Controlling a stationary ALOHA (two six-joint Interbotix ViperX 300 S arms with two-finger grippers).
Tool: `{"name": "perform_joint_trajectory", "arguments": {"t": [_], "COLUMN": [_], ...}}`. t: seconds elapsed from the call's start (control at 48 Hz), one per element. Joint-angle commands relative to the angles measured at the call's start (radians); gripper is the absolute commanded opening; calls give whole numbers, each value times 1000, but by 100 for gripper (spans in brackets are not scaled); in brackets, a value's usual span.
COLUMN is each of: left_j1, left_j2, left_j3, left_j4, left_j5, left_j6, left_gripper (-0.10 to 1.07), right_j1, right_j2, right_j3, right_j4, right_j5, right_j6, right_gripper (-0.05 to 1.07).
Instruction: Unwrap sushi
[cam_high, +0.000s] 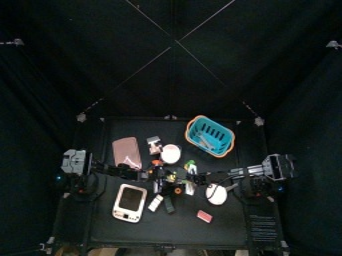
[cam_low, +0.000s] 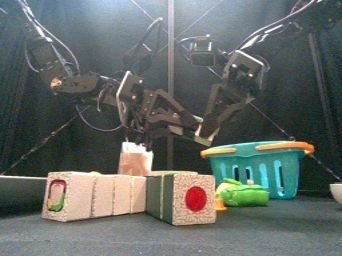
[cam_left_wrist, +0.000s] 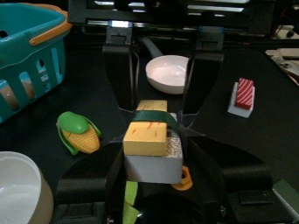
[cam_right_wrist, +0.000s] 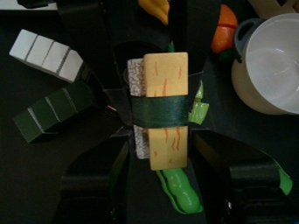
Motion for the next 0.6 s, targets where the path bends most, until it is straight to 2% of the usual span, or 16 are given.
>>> {"name": "perform_joint_trajectory", "arguments": {"t": [0.0, 0.583], "left_j1": [3, 2], "left_j2": [-9, -32], "left_j3": [-20, -3], "left_j4": [-3, -3], "left_j5": [-6, -6], "left_j6": [-2, -2], "left_gripper": [74, 74], "right_j1": [3, 3], "right_j2": [-15, -15], "right_j3": [-25, -20], "right_j4": [0, 2], "right_j5": [-3, 8], "right_j6": [5, 5], "right_gripper": [70, 70]}}
